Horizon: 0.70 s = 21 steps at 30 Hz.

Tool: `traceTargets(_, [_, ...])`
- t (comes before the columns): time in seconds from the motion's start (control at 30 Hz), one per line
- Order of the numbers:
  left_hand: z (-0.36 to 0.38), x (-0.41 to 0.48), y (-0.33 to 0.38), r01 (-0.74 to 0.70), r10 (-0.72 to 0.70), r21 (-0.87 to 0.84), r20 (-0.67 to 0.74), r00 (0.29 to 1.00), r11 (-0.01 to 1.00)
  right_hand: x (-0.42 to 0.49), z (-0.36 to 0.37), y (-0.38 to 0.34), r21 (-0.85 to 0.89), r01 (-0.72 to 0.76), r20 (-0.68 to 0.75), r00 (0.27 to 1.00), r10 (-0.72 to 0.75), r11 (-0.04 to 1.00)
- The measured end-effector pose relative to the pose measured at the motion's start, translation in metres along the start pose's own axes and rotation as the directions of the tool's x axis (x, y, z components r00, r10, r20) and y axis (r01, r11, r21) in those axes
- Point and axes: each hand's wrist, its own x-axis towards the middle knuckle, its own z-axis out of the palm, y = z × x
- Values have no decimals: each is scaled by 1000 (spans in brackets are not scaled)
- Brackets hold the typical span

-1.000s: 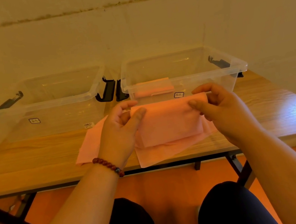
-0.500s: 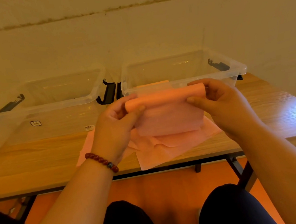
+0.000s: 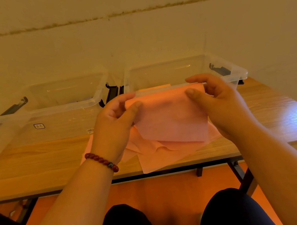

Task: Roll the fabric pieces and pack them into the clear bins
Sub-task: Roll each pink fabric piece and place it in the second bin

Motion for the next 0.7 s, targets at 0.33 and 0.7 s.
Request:
traceTargets(0.33, [-2,-2,1,15,-15,32,-9,1000,999,1,0,2,69,-90,83,993,85,994])
traceTargets(0.7, [-3,-5,0,-17,17,25,10,1000,1000,1,1,3,100,-87,22,996,86,991])
